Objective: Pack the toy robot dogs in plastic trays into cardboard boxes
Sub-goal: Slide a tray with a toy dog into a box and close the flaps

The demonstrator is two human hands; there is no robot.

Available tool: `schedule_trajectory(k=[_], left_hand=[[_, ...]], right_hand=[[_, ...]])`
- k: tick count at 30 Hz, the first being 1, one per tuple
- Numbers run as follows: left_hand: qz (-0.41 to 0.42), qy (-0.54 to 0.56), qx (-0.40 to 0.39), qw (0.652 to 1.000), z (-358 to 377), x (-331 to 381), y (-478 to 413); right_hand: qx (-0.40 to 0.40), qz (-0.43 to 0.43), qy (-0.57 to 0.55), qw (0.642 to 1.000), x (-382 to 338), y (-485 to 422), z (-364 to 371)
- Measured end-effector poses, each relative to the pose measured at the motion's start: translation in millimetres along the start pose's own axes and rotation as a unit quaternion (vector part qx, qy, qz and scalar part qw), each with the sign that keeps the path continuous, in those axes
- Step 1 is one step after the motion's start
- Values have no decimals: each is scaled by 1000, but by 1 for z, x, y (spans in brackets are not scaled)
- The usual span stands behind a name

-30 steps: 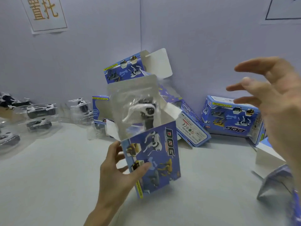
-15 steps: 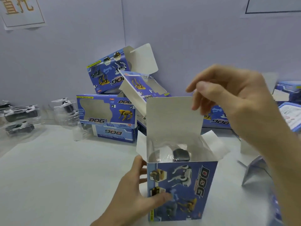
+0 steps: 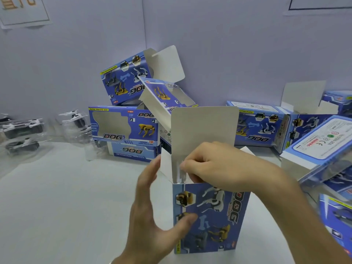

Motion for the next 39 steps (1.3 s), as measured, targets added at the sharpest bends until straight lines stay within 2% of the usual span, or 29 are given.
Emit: schedule_trajectory(k=[2, 7, 11, 13, 16, 18, 21, 22, 24, 27, 30, 32, 34, 37, 39], left_hand=[[52, -1, 33, 998, -5, 16, -5], [106, 12, 4, 994, 2, 31, -22], [193, -26, 59, 979, -6, 37, -25], [226, -45, 81, 970, -1, 42, -26], [246, -62, 106, 961, 9, 47, -31], [247, -64, 119, 960, 18, 49, -34], [239, -69, 131, 960, 32, 54, -39], [234, -71, 130, 961, 36, 55, -41], [222, -74, 120, 965, 40, 60, -44], [191, -104, 73, 973, 39, 68, -53], [138, -202, -42, 969, 44, 85, -67], [104, -292, -128, 942, 53, 96, -71], [108, -381, -187, 899, 67, 112, -69], [106, -429, -271, 855, 93, 115, -60], [94, -442, -287, 845, 96, 114, -62]], right_hand=[[3, 0, -8, 1000, 1, -1, 0], [-12, -6, -48, 999, 4, -3, -4], [-27, -28, -193, 980, 8, 4, -16], [15, -63, -209, 976, 11, 11, -35], [154, -97, -130, 975, 23, 28, -76], [220, -30, -83, 971, 47, 40, -97], [179, 157, -33, 971, 89, 50, -99], [156, 188, -33, 969, 97, 52, -96], [156, 189, -50, 968, 103, 50, -94], [201, 130, -57, 969, 94, 44, -100], [203, 78, -26, 976, 83, 36, -95], [180, 65, -14, 982, 78, 31, -89], [153, 76, -29, 985, 80, 30, -86], [120, 76, -60, 988, 84, 33, -85], [111, 65, -75, 989, 88, 37, -86]])
Point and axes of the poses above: each hand's wrist, its own y-axis away from the middle knuckle, its own z-axis out of the palm, x = y × z, the point moved 8 cm from there along -y, towards the middle knuckle, and after that the axes turned 10 degrees about -y, right-handed, at the moved point
